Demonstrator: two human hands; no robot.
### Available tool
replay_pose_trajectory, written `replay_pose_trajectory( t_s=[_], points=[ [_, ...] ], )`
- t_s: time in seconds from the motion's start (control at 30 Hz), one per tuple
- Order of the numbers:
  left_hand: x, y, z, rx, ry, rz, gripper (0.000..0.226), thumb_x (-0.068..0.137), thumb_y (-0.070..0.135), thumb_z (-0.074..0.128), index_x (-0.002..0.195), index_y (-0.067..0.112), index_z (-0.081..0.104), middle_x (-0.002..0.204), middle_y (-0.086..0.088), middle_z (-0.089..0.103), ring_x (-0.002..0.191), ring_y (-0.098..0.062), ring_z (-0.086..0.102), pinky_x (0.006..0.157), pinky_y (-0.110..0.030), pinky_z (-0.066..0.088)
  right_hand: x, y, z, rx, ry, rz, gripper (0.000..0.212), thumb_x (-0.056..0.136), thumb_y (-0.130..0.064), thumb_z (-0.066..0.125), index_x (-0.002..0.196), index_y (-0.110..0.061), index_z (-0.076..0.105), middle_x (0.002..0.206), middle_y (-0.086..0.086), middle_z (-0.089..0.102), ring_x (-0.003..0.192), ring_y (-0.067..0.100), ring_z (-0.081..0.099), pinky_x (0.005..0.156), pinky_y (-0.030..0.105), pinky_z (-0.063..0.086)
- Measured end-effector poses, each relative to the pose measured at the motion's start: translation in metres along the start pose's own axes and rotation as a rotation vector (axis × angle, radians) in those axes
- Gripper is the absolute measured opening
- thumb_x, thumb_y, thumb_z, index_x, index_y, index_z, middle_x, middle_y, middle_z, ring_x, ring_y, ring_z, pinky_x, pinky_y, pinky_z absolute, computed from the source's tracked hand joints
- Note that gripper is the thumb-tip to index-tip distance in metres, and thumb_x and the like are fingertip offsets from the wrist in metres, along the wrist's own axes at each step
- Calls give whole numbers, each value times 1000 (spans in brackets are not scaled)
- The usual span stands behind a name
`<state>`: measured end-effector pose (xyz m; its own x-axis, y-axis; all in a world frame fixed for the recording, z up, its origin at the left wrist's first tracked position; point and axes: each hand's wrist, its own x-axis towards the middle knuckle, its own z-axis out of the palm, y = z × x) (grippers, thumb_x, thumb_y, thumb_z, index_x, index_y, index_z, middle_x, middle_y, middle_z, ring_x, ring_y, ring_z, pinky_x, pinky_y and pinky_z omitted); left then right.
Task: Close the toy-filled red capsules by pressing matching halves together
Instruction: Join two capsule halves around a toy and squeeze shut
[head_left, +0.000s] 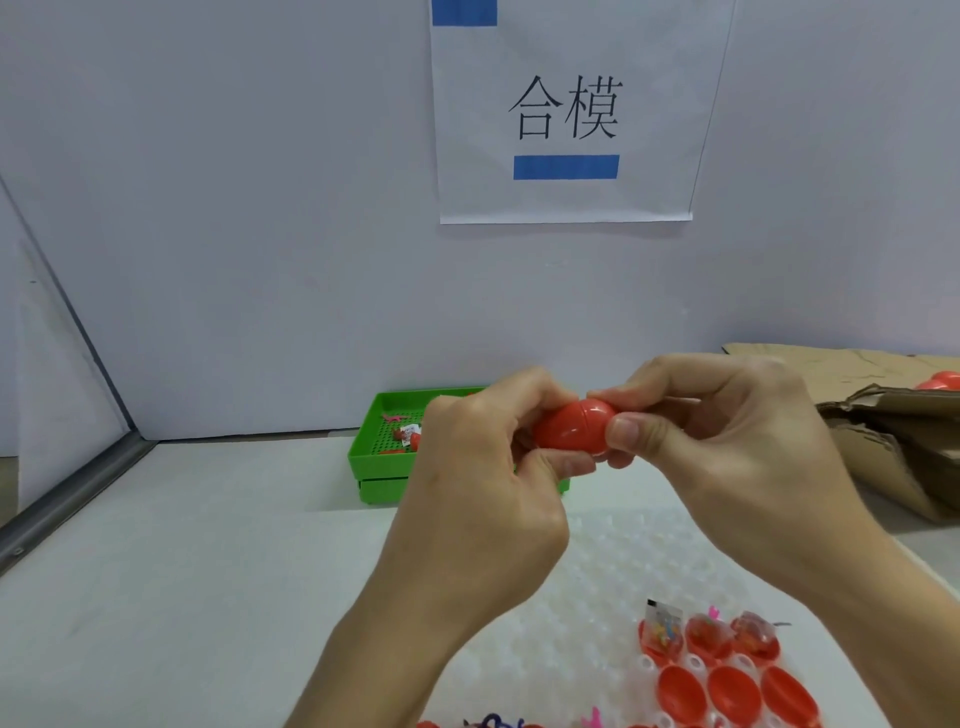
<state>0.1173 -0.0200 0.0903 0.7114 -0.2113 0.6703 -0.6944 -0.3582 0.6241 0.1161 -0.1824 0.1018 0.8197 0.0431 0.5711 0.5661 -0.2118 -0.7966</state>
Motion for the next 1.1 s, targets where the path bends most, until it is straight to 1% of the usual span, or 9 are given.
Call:
replay_pose_trajectory(
  t_s=[0.07,0.17,0.37,0.43,0.57,0.67,0.8,0.97,1.1],
  points=[
    [2,-1,-1,26,-5,5,21,79,0,63,87,18,68,80,12,73,77,-6,70,65,-20,55,1,-1,-1,28,-19,18,24,78,6,75,68,-16,74,65,0,74,59,12,70,62,19,55],
    [4,-2,-2,-7,-49,-41,12,82,16,62,91,21,66,81,5,72,79,-18,70,72,-39,57,2,-1,-1,17,-53,55,10,81,-5,74,81,-15,76,73,1,76,67,13,73,66,18,56],
    [8,-5,-8,-73,-96,-95,18,84,35,65,100,26,65,89,6,71,84,-19,68,79,-45,57,2,2,3,30,-45,89,9,85,-12,74,90,-18,76,82,-3,78,75,11,75,72,18,57],
    [9,-7,-9,-95,-90,-128,21,83,40,67,101,30,66,90,8,71,86,-15,69,80,-44,58,2,4,2,66,-49,109,13,82,-14,76,93,-20,76,86,-2,78,79,13,75,75,20,58],
    [11,-9,-12,-105,-65,-153,21,80,41,70,100,36,67,88,10,72,84,-12,70,83,-43,58,4,9,-1,157,-92,192,36,68,-32,77,102,-20,76,97,0,78,91,16,75,83,31,59],
    [10,-9,-13,-114,-54,-151,20,82,35,75,101,35,67,90,9,73,89,-13,70,84,-43,58,5,12,-2,252,-99,218,42,63,-40,77,100,-19,78,100,5,78,94,20,75,80,27,59],
    [10,-9,-12,-124,-46,-141,22,80,28,79,99,34,69,89,11,73,90,-12,70,83,-39,59,6,12,-3,267,-115,220,41,63,-44,76,98,-23,79,98,6,78,89,23,76,75,24,59],
    [10,-9,-10,-176,24,-157,29,71,11,85,90,30,77,83,11,75,84,-6,72,77,-20,58,6,11,-3,265,-110,216,37,63,-42,76,93,-21,80,92,7,79,85,22,76,75,23,59],
    [9,-9,-9,-169,60,-188,39,62,1,88,92,24,79,78,15,76,73,0,72,67,-7,51,4,7,1,180,-65,156,13,71,-25,74,83,-24,80,82,0,79,75,14,76,69,16,57]
  ],
)
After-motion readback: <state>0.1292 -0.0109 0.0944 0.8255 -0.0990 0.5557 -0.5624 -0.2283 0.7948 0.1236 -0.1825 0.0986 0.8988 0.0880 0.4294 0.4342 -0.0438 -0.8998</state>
